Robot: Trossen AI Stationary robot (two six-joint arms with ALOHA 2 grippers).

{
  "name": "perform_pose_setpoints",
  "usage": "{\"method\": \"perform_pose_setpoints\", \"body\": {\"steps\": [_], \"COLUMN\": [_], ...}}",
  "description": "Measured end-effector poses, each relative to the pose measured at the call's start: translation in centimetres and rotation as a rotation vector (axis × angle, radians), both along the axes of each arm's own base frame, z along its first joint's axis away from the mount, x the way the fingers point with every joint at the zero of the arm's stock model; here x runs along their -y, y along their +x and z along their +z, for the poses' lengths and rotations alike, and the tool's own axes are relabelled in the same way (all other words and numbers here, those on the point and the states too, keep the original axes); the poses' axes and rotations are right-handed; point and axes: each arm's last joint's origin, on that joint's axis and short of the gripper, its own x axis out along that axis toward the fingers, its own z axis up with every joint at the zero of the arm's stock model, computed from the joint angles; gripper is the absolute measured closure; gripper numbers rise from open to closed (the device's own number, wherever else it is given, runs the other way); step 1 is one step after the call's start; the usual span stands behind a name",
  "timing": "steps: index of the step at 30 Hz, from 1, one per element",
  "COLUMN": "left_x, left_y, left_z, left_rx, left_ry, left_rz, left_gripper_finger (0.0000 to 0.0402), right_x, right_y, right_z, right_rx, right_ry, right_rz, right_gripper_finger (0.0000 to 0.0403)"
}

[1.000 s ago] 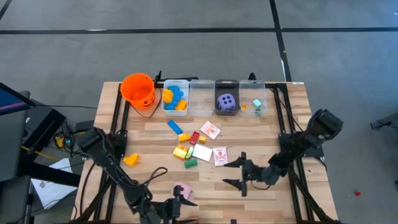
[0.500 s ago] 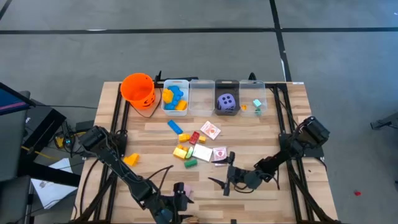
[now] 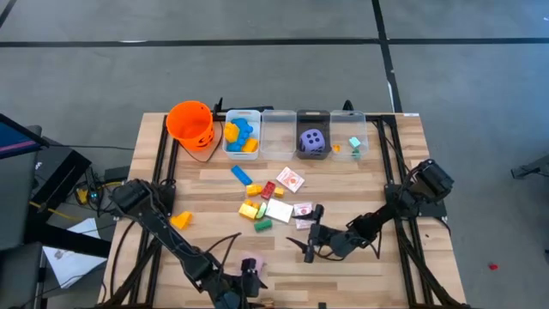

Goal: Pick & Place Toys
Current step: Move the pink dice to the middle left of the table

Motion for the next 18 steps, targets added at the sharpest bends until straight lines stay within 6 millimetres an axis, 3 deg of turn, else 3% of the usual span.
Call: {"method": "perform_pose_setpoints", "body": {"steps": [18], "left_x": [2.1], "left_y": [1.0], "left_z": [-1.3], "left_rx": [-0.071], "left_ry": [0.078], "left_rz": [-0.028], "left_gripper_finger": [0.0172], "right_x": [0.1], "right_y": [0.0], "right_z": [-0.1], "right_rx": [-0.002], "right_ry": [0.023], "right_rz": [-0.006], "right_gripper_finger": [0.0081]}}
